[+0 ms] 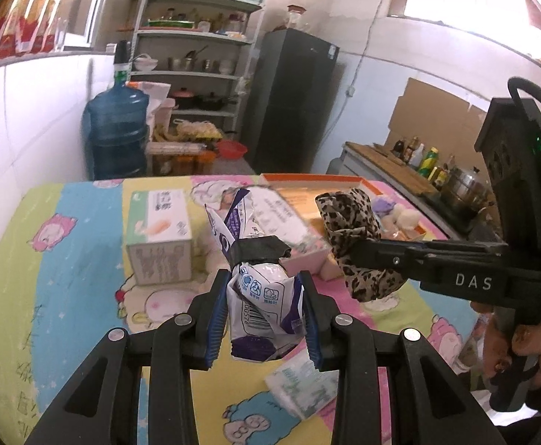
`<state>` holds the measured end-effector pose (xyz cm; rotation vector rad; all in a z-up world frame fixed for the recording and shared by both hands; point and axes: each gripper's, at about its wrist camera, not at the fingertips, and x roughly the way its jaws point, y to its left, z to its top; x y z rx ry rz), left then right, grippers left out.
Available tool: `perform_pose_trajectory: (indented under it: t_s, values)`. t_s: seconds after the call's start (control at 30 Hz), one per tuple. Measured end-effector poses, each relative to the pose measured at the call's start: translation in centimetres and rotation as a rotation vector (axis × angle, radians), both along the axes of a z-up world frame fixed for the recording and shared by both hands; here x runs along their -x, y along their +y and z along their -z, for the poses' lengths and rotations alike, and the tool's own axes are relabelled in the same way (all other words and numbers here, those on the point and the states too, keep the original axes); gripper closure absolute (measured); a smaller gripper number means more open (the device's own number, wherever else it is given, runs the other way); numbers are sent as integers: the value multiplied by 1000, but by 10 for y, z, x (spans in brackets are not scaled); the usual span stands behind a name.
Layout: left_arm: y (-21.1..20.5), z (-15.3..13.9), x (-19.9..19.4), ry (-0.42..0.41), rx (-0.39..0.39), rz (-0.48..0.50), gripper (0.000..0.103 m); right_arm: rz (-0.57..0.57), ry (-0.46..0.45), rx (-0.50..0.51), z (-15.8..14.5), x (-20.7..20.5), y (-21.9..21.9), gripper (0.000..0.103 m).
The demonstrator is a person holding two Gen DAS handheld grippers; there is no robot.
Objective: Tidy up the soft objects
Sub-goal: 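Lift the snack bag and leopard scrunchie and carry them over the box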
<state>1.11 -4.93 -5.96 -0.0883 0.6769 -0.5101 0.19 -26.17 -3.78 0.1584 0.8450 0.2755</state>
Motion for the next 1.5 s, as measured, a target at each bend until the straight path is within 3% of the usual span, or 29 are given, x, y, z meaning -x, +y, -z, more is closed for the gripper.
perform_pose_trajectory:
  t_s: [0.47, 1.5]
  values:
    - [-59, -30, -22, -48, 20, 84, 67, 105, -51, -27, -19, 3, -53, 87]
    - [-176, -29, -60, -32, -40, 146, 67, 219, -74, -78, -12, -15, -169, 87]
